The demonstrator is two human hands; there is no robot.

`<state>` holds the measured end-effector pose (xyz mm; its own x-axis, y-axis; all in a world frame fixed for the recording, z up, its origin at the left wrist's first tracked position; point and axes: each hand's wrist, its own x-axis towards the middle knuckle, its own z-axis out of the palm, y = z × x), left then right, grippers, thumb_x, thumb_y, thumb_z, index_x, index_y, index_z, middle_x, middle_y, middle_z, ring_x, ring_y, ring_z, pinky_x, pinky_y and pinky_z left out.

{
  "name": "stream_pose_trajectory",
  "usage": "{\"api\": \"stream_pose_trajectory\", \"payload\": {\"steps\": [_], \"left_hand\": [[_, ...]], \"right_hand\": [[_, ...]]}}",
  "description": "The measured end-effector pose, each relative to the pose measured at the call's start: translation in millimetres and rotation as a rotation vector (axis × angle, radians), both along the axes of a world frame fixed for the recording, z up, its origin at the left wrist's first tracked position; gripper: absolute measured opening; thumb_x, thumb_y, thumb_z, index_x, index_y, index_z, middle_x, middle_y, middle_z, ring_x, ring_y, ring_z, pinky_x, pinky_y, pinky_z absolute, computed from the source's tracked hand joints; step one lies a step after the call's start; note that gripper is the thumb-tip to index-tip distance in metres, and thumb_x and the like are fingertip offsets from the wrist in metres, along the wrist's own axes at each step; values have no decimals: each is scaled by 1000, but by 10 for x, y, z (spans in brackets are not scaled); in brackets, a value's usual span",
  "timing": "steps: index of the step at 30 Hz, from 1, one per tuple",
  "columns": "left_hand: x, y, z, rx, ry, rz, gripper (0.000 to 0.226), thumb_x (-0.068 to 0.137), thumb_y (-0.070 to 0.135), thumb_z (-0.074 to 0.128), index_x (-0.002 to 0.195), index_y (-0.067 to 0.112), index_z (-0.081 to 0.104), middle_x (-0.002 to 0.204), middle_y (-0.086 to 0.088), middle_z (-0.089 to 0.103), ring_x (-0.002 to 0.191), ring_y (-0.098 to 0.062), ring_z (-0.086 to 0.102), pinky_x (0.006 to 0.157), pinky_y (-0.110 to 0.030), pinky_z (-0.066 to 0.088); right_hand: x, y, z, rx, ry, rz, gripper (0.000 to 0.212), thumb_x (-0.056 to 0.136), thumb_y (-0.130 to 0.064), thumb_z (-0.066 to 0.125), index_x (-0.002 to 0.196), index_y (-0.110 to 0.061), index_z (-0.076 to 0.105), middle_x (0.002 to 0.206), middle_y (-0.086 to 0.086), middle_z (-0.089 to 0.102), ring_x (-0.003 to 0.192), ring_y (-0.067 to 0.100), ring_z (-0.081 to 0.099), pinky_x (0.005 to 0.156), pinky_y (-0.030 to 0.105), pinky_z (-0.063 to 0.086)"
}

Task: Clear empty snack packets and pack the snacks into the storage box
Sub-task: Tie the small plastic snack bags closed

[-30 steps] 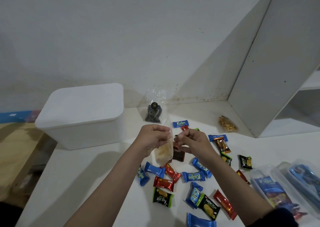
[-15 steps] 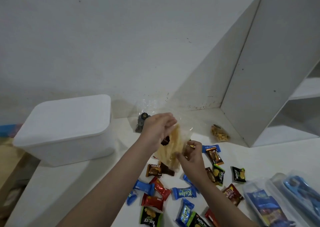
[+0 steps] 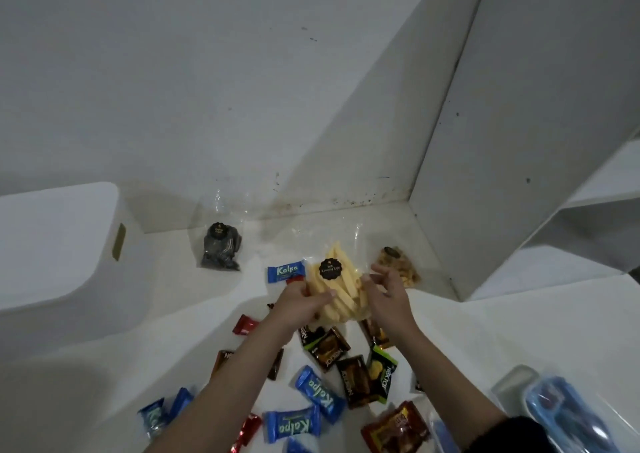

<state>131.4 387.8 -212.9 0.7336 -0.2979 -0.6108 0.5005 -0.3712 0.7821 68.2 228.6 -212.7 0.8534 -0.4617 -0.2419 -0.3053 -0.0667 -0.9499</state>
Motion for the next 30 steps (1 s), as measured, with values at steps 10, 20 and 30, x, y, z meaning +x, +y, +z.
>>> {"api": "stream_pose_trajectory", "payload": {"steps": [10, 20, 30], "left_hand": [[223, -456, -293, 253, -183, 97, 48, 86, 37, 63, 110, -4, 60, 112, -22, 62, 103, -31, 61, 84, -35, 47], [257, 0, -322, 207, -284, 296, 46, 88, 25, 63, 129, 7, 53, 130, -7, 58, 118, -20, 54, 103, -34, 43], [1025, 1293, -298, 221, -400, 501, 42, 89, 21, 60, 127, 4, 51, 124, -9, 55, 118, -22, 52, 90, -25, 37]], "right_hand": [[530, -260, -279, -239, 173, 279, 46, 92, -15, 57, 130, 7, 43, 126, 20, 54, 116, 31, 52, 90, 30, 42], [613, 84, -284, -353, 60, 271, 54, 93, -12, 51, 144, -7, 34, 150, 10, 36, 140, 20, 31, 107, 19, 23], [1336, 1365, -227, 23, 119, 157, 46, 94, -14, 51, 139, -13, 43, 140, 1, 49, 123, 20, 51, 99, 32, 44]]}}
